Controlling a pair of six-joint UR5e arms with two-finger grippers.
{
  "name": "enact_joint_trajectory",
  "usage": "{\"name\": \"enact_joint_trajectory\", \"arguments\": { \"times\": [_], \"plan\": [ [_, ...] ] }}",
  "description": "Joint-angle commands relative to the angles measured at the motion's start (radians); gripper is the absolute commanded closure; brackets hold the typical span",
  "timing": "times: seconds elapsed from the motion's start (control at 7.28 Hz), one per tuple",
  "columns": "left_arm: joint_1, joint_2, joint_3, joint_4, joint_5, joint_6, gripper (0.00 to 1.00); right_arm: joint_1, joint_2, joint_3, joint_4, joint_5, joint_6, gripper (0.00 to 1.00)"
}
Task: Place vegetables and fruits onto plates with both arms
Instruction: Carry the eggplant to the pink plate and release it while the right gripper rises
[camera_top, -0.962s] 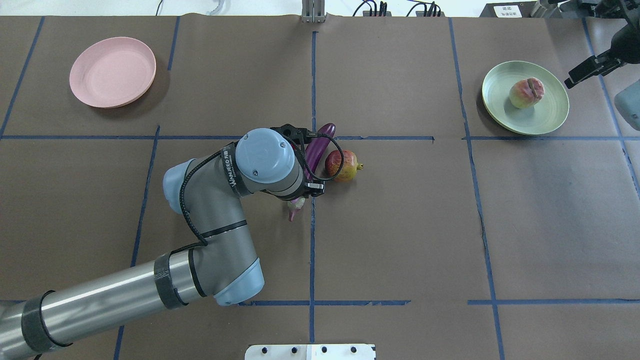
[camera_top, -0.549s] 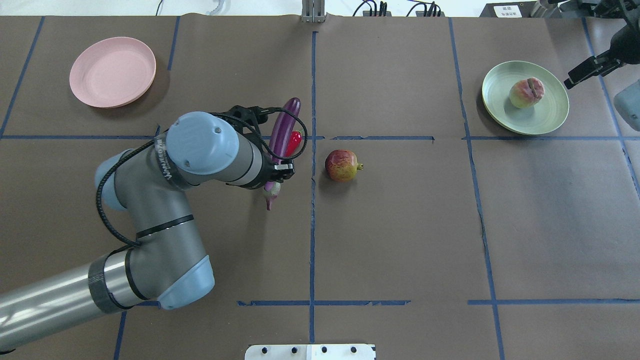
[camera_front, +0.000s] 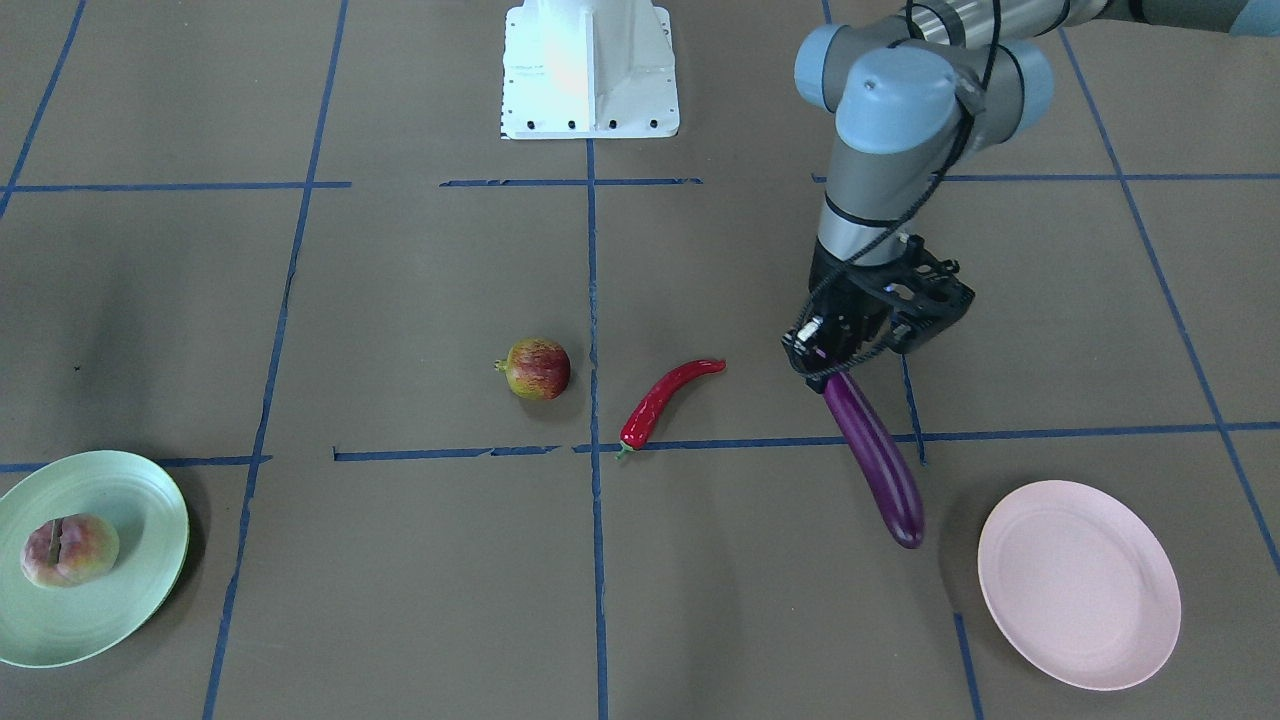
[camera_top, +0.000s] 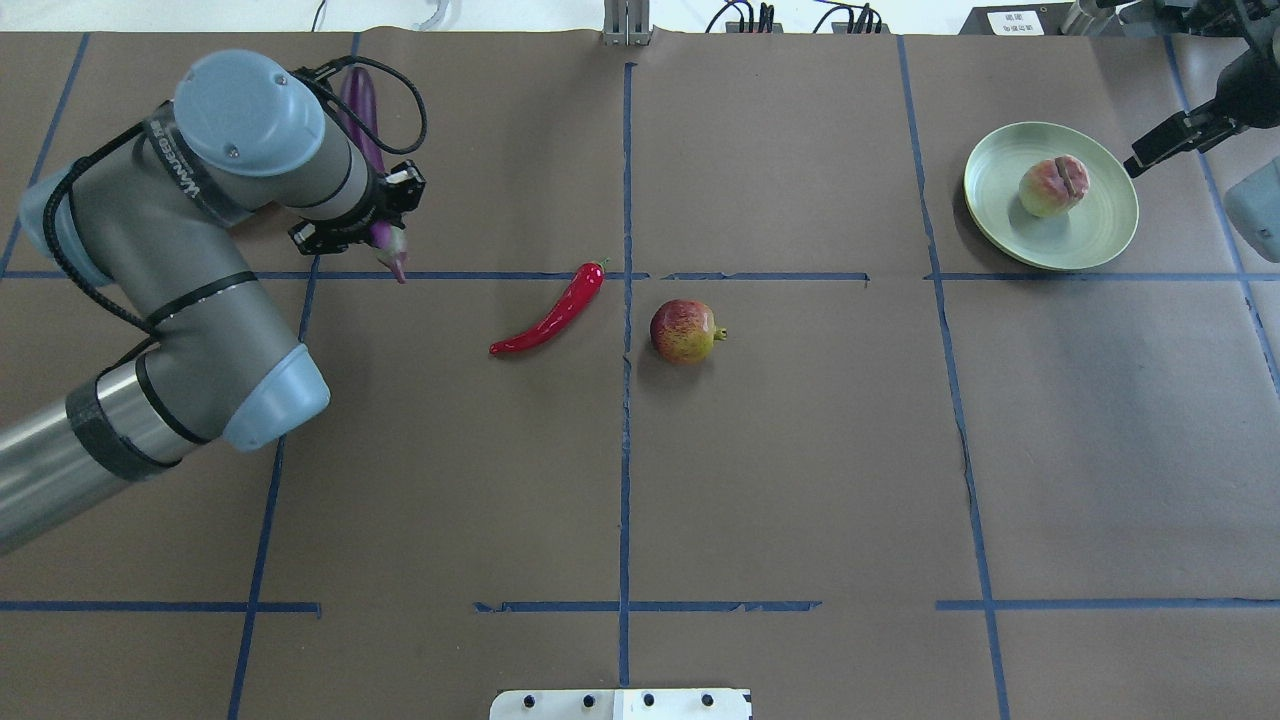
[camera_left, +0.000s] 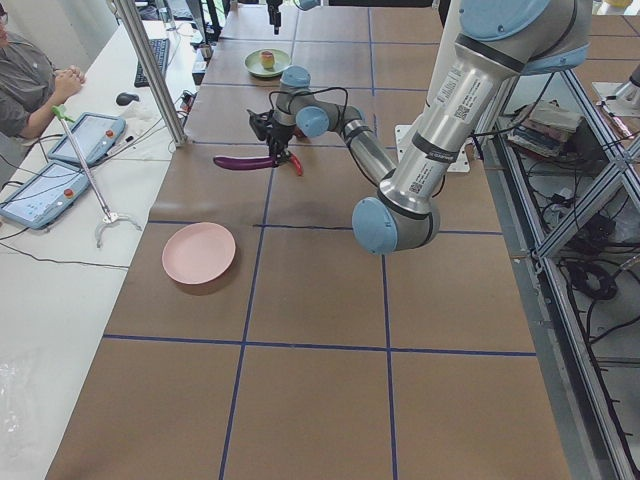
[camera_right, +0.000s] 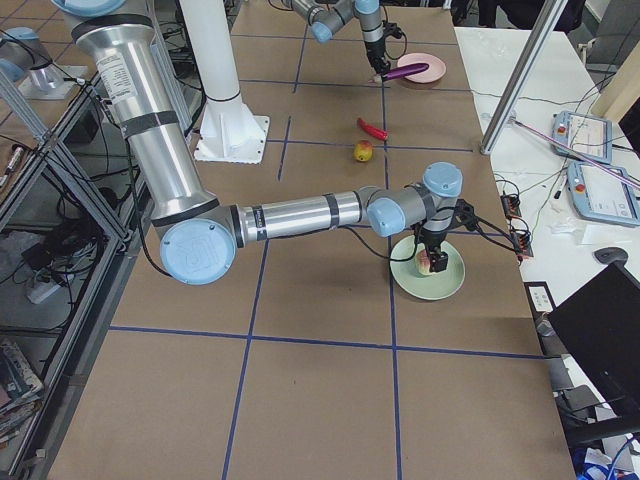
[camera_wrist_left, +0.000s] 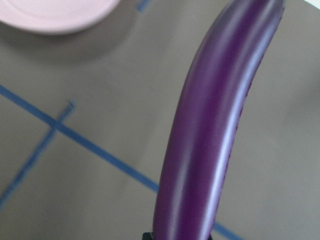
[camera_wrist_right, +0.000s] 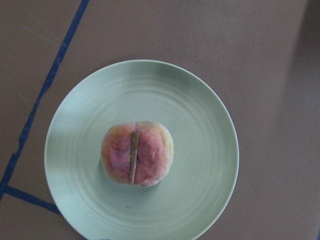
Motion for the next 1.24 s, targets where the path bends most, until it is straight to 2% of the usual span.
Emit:
{"name": "enact_joint_trajectory", "arguments": {
  "times": [0.0, 0.27, 0.41, 0.55, 0.69, 0.82, 1.1],
  "plan": [
    [-0.140, -0.002, 0.239, -0.047, -0.001, 0.169, 0.95, -0.012, 0.009, 0.005, -0.001, 0.002, 0.029, 0.00],
    [-0.205, -0.004, 0.504, -0.289, 0.000, 0.320, 0.95, -0.052, 0.009, 0.055, -0.003, 0.002, 0.115, 0.00],
    [-0.240, -0.005, 0.579, -0.354, -0.003, 0.433, 0.95, -0.076, 0.009, 0.079, -0.003, 0.002, 0.164, 0.00],
    [-0.251, -0.004, 0.585, -0.356, -0.004, 0.480, 0.93, -0.093, 0.009, 0.101, -0.003, 0.002, 0.205, 0.00],
    [-0.248, -0.001, 0.597, -0.359, -0.006, 0.497, 0.79, -0.107, 0.009, 0.115, -0.003, 0.002, 0.230, 0.00],
    [-0.249, 0.002, 0.596, -0.361, -0.004, 0.573, 0.01, -0.118, 0.011, 0.120, -0.003, 0.000, 0.245, 0.00],
    [-0.252, 0.004, 0.591, -0.359, -0.021, 0.653, 0.00, -0.148, 0.011, 0.156, -0.003, 0.000, 0.315, 0.00]
  ]
}}
